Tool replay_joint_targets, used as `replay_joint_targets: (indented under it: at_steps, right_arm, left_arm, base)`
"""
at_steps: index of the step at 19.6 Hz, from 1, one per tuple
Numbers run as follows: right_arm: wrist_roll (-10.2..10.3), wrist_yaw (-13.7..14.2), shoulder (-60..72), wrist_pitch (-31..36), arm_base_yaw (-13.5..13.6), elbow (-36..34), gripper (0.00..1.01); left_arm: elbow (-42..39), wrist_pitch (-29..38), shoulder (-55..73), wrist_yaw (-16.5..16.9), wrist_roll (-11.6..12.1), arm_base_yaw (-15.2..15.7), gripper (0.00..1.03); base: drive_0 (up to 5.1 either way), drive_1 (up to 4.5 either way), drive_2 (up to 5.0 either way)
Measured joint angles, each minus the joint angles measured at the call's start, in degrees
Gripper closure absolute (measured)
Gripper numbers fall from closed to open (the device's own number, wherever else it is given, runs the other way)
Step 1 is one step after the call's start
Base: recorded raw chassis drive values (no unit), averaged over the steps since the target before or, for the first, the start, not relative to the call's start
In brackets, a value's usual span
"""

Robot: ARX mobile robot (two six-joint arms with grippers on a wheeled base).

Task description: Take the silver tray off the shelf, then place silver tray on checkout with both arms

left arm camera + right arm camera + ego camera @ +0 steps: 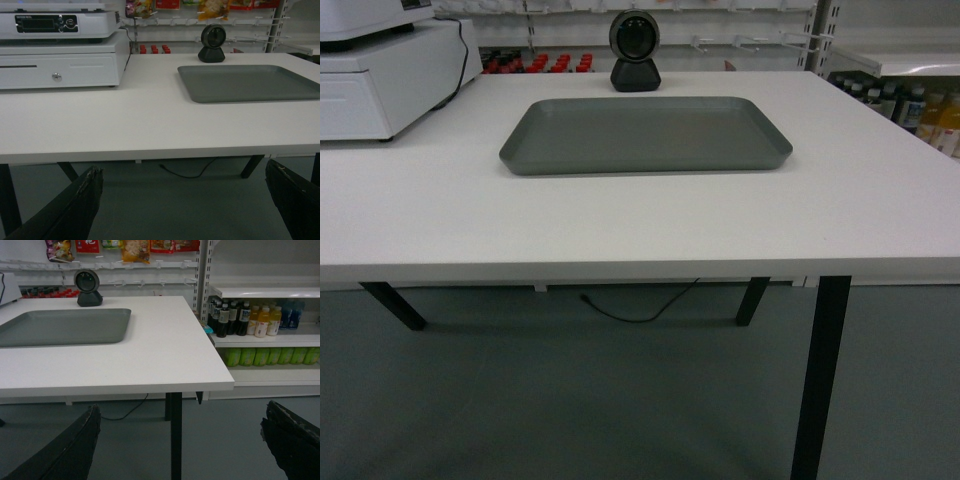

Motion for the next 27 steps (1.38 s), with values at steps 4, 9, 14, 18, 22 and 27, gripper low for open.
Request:
replay_joint_targets:
  at_steps: [4, 9, 14, 18, 22, 27]
  right_arm:
    - [0.00, 0.00, 0.02, -0.15, 0.00, 0.00, 0.03]
    - [0.00, 0.00, 0.02, -0.24, 0.00, 0.00, 0.03]
    - [0.00, 0.00, 0.00, -0.04, 0.00, 0.00, 0.03]
    - [0.00, 0.00, 0.02, 0.11, 0.00, 0.00, 0.03]
    - [0.00, 0.02, 0.00, 0.04, 0.00, 0.00, 0.03]
    - [-0.02, -0.02, 0.02, 0.00, 0.00, 0.00, 0.03]
  left_arm:
    - [0.00, -0.13, 0.00, -0.02, 0.00, 0.00, 0.05]
    - [0.00, -0.28, 0.00, -0.04, 0.00, 0.00, 0.05]
    - [0.00, -0.04, 0.00, -0.02, 0.00, 0.00, 0.05]
    - [0.00, 0.09, 0.00, -0.02, 0.00, 0.00, 0.05]
    - [0.00, 0.02, 0.00, -0.02, 0.00, 0.00, 0.05]
    - [0.00, -0.04, 0.00, -0.02, 0.13, 0.00, 0.05]
  base:
    - [-0.1, -4.26, 4.1]
    - [-0.1, -4.26, 4.1]
    - [-0.1, -3.41, 3.3]
    - [0.0, 0.00, 0.0]
    - [0.0, 0.00, 0.0]
    - [0.0, 0.00, 0.0]
